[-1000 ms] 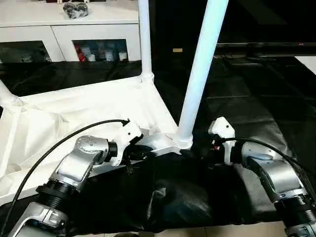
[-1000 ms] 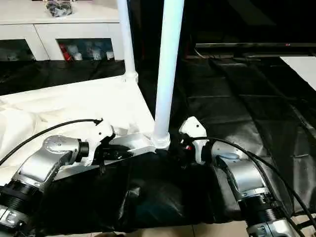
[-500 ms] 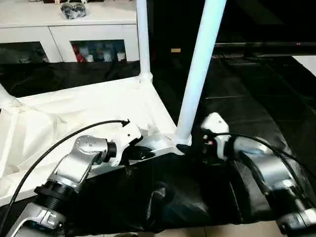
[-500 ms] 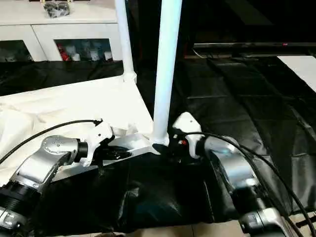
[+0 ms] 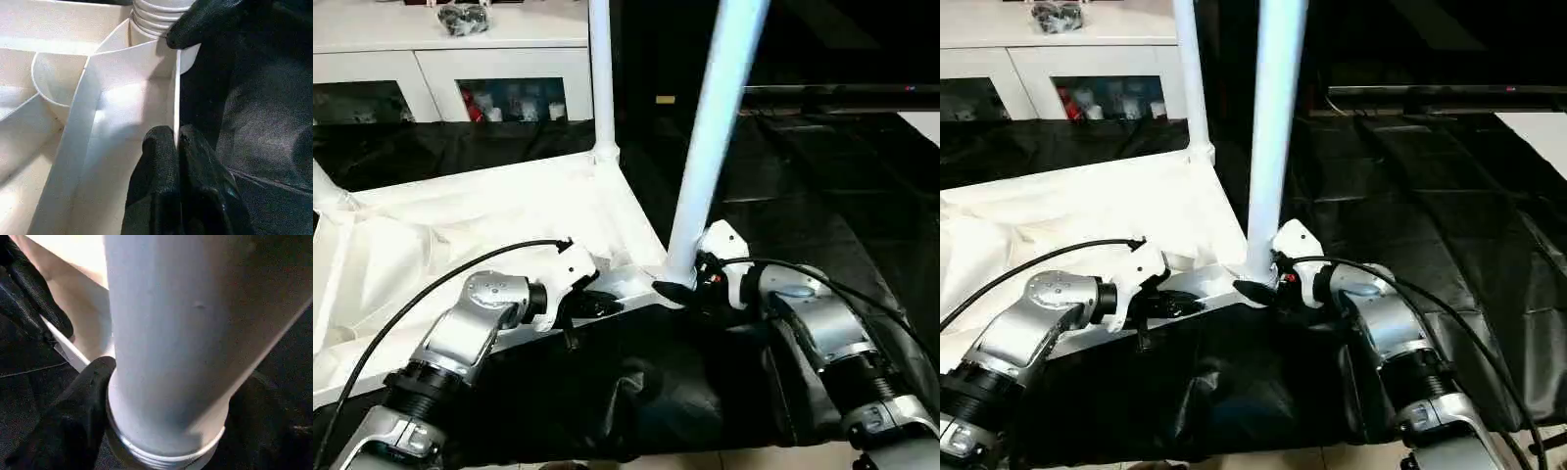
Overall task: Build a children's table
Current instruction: Rotate leg to tighten
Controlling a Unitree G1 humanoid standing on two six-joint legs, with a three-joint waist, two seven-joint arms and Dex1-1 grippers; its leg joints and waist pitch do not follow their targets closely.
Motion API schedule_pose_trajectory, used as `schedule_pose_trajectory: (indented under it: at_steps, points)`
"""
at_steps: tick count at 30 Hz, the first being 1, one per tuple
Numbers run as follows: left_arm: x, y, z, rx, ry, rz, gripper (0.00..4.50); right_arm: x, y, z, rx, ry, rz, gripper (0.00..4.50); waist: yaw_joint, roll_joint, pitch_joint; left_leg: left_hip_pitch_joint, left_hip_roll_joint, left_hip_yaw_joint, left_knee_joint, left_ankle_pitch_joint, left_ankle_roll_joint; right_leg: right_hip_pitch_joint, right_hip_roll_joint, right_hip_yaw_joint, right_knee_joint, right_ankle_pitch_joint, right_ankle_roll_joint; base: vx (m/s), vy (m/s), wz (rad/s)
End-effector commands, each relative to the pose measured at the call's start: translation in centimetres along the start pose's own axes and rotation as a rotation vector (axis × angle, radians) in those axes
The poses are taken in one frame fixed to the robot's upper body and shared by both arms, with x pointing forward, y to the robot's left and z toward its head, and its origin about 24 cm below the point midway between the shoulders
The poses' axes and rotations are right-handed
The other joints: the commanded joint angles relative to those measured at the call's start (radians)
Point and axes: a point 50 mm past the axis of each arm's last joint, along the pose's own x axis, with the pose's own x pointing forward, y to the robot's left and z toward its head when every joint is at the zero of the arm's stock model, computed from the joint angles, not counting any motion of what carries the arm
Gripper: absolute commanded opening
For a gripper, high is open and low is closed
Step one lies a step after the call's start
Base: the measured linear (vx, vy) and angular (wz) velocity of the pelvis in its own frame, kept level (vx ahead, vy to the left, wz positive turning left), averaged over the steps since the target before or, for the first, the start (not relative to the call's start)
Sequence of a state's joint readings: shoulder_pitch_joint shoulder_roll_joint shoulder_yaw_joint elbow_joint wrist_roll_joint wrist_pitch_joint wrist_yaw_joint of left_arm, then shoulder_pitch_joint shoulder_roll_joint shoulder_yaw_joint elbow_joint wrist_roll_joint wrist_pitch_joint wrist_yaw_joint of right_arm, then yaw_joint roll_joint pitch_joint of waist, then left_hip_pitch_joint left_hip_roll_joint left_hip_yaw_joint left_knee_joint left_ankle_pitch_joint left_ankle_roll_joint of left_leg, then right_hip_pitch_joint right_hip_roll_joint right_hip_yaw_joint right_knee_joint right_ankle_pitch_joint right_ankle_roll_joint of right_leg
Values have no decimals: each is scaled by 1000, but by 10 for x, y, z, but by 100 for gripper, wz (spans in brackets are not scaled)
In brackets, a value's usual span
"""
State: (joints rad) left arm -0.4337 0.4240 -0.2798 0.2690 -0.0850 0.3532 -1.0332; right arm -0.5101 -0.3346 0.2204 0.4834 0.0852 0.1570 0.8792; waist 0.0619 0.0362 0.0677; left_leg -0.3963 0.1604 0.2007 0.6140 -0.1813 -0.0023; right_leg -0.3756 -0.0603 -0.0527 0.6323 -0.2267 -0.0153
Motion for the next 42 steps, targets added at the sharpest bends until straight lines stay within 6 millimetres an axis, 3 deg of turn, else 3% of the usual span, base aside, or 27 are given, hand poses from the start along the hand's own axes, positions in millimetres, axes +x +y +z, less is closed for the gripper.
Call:
schedule_pose_trajectory:
  at_steps: [1, 9, 14, 17, 18, 19, 24, 25, 28, 29, 32, 33, 34, 37, 39, 42]
  points:
    - [2, -5, -1, -14, -16, -25, 0, 0, -3, 5, -17, -10, -6, 334, 3, -2, -80, 28, 78, -40, -65, -101, 64, 35, -96, 50, -61, 11, -278, 0, 0, 0]
    - [3, -3, -1, -31, -19, -14, 0, 4, -2, 3, -10, -16, -3, 282, 1, -2, -81, 29, 78, -40, -66, -113, 55, 36, -96, 50, -61, 12, -282, 0, 0, 0]
    - [27, 4, 4, -69, -13, 152, 0, 19, 15, -9, 93, -55, -132, 276, 2, -6, -78, 32, 78, -40, -68, -132, 42, 34, -99, 53, -69, -36, -276, 0, 0, 0]
    - [49, 2, 18, -90, -48, 221, 0, 35, 29, -16, 179, -64, -238, 275, 3, -3, -70, 39, 80, -39, -78, -188, 11, 26, -99, 55, -83, -132, -253, 0, 0, 0]
    - [56, 0, 23, -96, -65, 237, 0, 41, 33, -15, 208, -73, -273, 275, 2, -7, -67, 44, 77, -42, -80, -240, -6, 27, -100, 54, -90, -212, -236, 0, 0, 0]
    - [61, -1, 28, -99, -79, 243, 0, 47, 35, -13, 232, -81, -299, 275, 2, -1, -67, 45, 75, -45, -82, -271, -18, 27, -105, 56, -95, -277, -216, 0, 0, 0]
    - [73, -5, 37, -81, -105, 236, 0, 63, 40, -1, 235, -117, -370, 275, -9, 2, -68, 42, 72, -51, -88, -316, -34, 20, -105, 58, -105, -352, -171, 0, 0, 0]
    - [72, -6, 37, -71, -109, 221, 0, 63, 40, 2, 241, -137, -345, 330, -9, 5, -69, 42, 72, -52, -88, -321, -34, 20, -104, 58, -106, -346, -168, 0, 0, 0]
    - [64, -4, 34, -51, -119, 187, 0, 54, 35, 5, 249, -171, -291, 330, -9, 4, -70, 38, 73, -52, -89, -314, -22, 22, -105, 60, -104, -314, -166, 0, 0, 0]
    - [57, -4, 32, -43, -129, 158, 0, 46, 29, 4, 234, -170, -271, 350, -9, 4, -71, 36, 74, -52, -90, -303, -19, 24, -105, 60, -102, -301, -167, 0, 0, 0]
    - [44, -4, 25, -25, -125, 107, 0, 32, 24, 0, 173, -143, -215, 374, -5, -2, -78, 30, 75, -47, -83, -226, 17, 30, -104, 59, -91, -191, -187, 0, 0, 0]
    - [42, -4, 24, -24, -122, 104, 0, 30, 23, 0, 166, -138, -208, 385, -5, -1, -79, 22, 74, -46, -81, -190, 36, 35, -105, 58, -86, -151, -197, 0, 0, 0]
    - [37, -3, 21, -8, -122, 95, 0, 25, 21, -2, 142, -124, -184, 400, -4, -1, -82, 23, 72, -44, -77, -160, 50, 34, -104, 57, -85, -119, -204, 0, 0, 0]
    - [28, -2, 16, 0, -122, 64, 0, 14, 18, -4, 110, -105, -117, 400, 0, -3, -86, 18, 71, -40, -67, -94, 89, 36, -100, 55, -75, -42, -222, 0, 0, 0]
    - [20, -3, 10, 10, -110, 25, 0, 4, 17, -5, 82, -90, -41, 400, 2, -3, -88, 18, 73, -40, -65, -78, 109, 33, -96, 52, -69, -10, -232, 0, 0, 0]
    - [10, -5, 4, 20, -93, -31, 0, -6, 15, -5, 67, -79, 42, 400, 3, -3, -84, 19, 76, -39, -66, -100, 113, 30, -95, 51, -71, -34, -238, 0, 0, 0]
